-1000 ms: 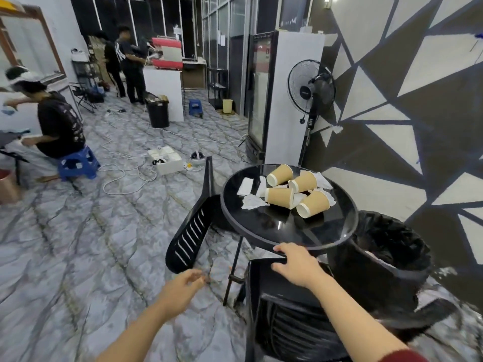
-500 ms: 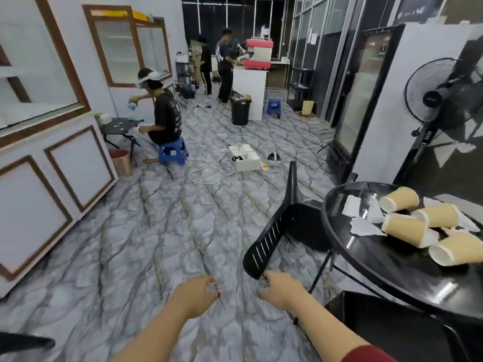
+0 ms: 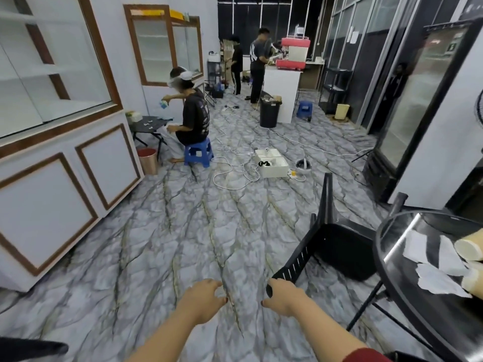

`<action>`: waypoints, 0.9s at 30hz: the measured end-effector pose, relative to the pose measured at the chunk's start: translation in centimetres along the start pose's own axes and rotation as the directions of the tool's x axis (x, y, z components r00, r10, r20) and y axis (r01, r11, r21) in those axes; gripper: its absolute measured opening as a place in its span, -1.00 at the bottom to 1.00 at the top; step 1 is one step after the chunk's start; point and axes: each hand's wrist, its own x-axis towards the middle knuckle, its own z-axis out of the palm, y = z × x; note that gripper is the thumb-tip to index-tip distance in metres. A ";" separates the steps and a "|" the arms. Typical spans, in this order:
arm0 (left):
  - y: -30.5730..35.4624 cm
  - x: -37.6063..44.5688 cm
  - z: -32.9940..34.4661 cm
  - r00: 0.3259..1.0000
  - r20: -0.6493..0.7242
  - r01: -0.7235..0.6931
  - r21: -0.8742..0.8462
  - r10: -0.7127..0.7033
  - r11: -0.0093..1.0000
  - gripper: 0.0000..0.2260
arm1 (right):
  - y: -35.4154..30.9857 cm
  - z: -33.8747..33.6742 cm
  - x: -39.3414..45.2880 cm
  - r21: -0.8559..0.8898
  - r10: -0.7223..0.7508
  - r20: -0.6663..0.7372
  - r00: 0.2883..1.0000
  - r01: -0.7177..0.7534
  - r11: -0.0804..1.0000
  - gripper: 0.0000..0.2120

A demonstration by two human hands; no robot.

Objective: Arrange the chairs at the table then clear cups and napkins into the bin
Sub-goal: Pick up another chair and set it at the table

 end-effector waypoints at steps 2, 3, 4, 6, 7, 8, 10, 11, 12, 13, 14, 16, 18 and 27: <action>0.4 2.7 -1.6 1.000 0.017 0.000 -0.004 0.000 1.000 -0.53 | 0.1 -1.6 2.7 0.014 0.006 0.021 1.000 -0.006 1.000 -0.56; 0.6 4.1 -2.4 1.000 0.023 0.002 -0.010 -0.002 1.000 -0.53 | 0.2 -2.5 4.0 0.025 0.009 0.033 0.999 -0.010 1.000 -0.59; 0.7 5.4 -3.2 1.000 0.026 0.007 -0.015 -0.006 1.000 -0.53 | 0.3 -3.4 5.3 0.036 0.011 0.046 0.999 -0.013 0.999 -0.61; 1.0 8.1 -4.7 1.000 0.026 0.017 -0.018 -0.017 1.000 -0.52 | 0.3 -5.3 7.8 0.049 0.005 0.063 0.998 -0.008 0.999 -0.60; 1.2 9.4 -5.4 1.000 0.021 0.021 -0.017 -0.021 1.000 -0.52 | 0.3 -6.2 9.0 0.048 -0.003 0.066 0.998 0.000 0.999 -0.61; 1.3 10.6 -6.1 1.000 0.011 0.023 -0.017 -0.023 1.000 -0.53 | 0.3 -7.1 10.1 0.050 -0.016 0.066 0.998 0.013 0.999 -0.63; 1.6 12.8 -7.2 1.000 -0.015 0.017 -0.026 -0.018 1.000 -0.55 | 0.3 -8.5 12.3 0.062 -0.029 0.040 0.999 0.027 0.998 -0.56; 1.6 13.8 -7.7 1.000 -0.024 0.011 -0.031 -0.012 0.999 -0.56 | 0.3 -9.1 13.2 0.058 -0.024 0.026 0.999 0.023 0.998 -0.50; 1.7 14.8 -8.1 0.999 -0.032 0.005 -0.033 -0.006 0.999 -0.56 | 0.2 -9.6 14.2 0.051 -0.023 0.018 1.000 0.022 0.998 -0.46; 1.7 15.8 -8.6 0.999 -0.040 -0.005 -0.029 0.004 1.000 -0.55 | 0.2 -10.2 15.1 0.042 -0.019 0.013 1.000 0.018 0.999 -0.44; 1.6 16.9 -9.0 0.999 -0.045 -0.015 -0.024 0.014 1.000 -0.54 | 0.2 -10.6 16.1 0.032 -0.019 0.012 1.000 0.019 0.999 -0.43; 1.5 19.0 -9.7 0.999 -0.044 -0.031 -0.011 0.031 0.999 -0.52 | 0.2 -11.5 18.0 0.031 -0.020 0.009 1.000 0.020 0.999 -0.43; 1.2 21.5 -10.6 0.999 -0.021 -0.044 0.004 0.044 0.999 -0.51 | 0.0 -12.4 20.1 0.057 -0.015 0.003 1.000 0.014 0.998 -0.47; 0.1 36.1 -19.3 0.983 0.061 -0.177 0.086 0.172 0.981 -0.51 | -1.7 -18.9 30.8 0.214 0.128 -0.036 0.991 -0.118 0.970 -0.55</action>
